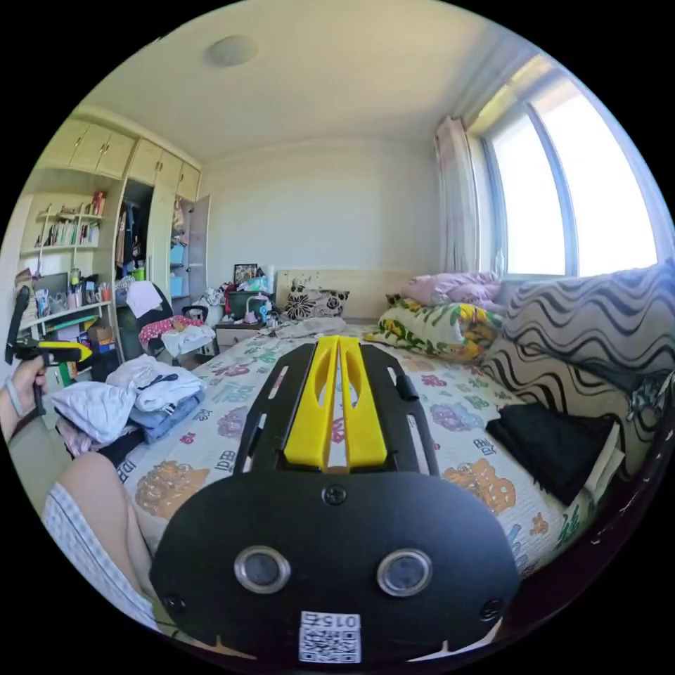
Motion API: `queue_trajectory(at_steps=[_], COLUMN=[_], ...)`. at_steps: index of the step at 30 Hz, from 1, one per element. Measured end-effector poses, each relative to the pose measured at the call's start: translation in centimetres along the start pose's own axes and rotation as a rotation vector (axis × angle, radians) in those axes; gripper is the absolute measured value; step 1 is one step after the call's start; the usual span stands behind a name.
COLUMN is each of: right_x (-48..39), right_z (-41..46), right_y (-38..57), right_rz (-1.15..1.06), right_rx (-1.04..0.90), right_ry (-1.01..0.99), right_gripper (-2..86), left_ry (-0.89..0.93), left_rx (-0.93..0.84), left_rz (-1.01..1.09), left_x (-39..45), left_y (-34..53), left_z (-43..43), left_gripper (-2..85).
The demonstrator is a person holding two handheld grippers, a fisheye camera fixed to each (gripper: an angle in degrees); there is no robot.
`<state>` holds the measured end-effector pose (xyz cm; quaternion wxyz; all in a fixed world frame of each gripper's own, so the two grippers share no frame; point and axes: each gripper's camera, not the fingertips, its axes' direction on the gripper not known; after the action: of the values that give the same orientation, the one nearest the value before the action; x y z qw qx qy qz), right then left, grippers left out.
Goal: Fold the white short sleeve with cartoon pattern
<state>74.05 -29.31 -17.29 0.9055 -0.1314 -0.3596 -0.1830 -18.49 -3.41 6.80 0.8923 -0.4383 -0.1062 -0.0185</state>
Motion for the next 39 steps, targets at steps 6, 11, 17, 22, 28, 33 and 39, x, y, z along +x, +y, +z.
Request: queue_trajectory(at_steps=[6, 11, 17, 22, 28, 33, 39], right_x=[-8.6, -11.6, -12.7, -15.5, -18.3, -12.9, -4.3], right_z=[-1.6, -2.2, -2.1, -1.9, -0.7, -1.8, -2.9], right_y=[2.6, 5.5, 9.5, 12.0, 10.7, 9.1, 8.8], right_rz=[-0.027, -0.091, -0.094, -0.12, -0.183, -0.119, 0.083], right_rx=[0.045, -0.07, -0.253, -0.248, -0.26, -0.154, -0.132], right_ry=[-0.227, -0.305, -0.455, -0.572, -0.582, -0.47, -0.389], right_gripper=[-0.3, -0.3, 2.4, 7.4, 4.7, -0.6, -0.8], left_ry=[-0.055, -0.113, 0.222, 0.519, 0.8, 0.739, 0.288], left_rx=[-0.21, -0.311, -0.008, 0.202, 0.364, 0.34, 0.306], left_rz=[-0.092, -0.095, -0.127, 0.008, 0.173, 0.308, 0.77], left_x=[-7.4, -7.3, -7.4, -4.5, 1.2, 5.8, 16.6], left_y=[10.2, 15.0, 15.0, 12.6, 11.5, 11.9, 13.7], left_z=[0.9, 3.7, -3.6, -9.3, -14.6, -17.0, -19.8], left_gripper=[10.4, 4.5, 1.1, 0.7, 0.7, 0.6, 0.2])
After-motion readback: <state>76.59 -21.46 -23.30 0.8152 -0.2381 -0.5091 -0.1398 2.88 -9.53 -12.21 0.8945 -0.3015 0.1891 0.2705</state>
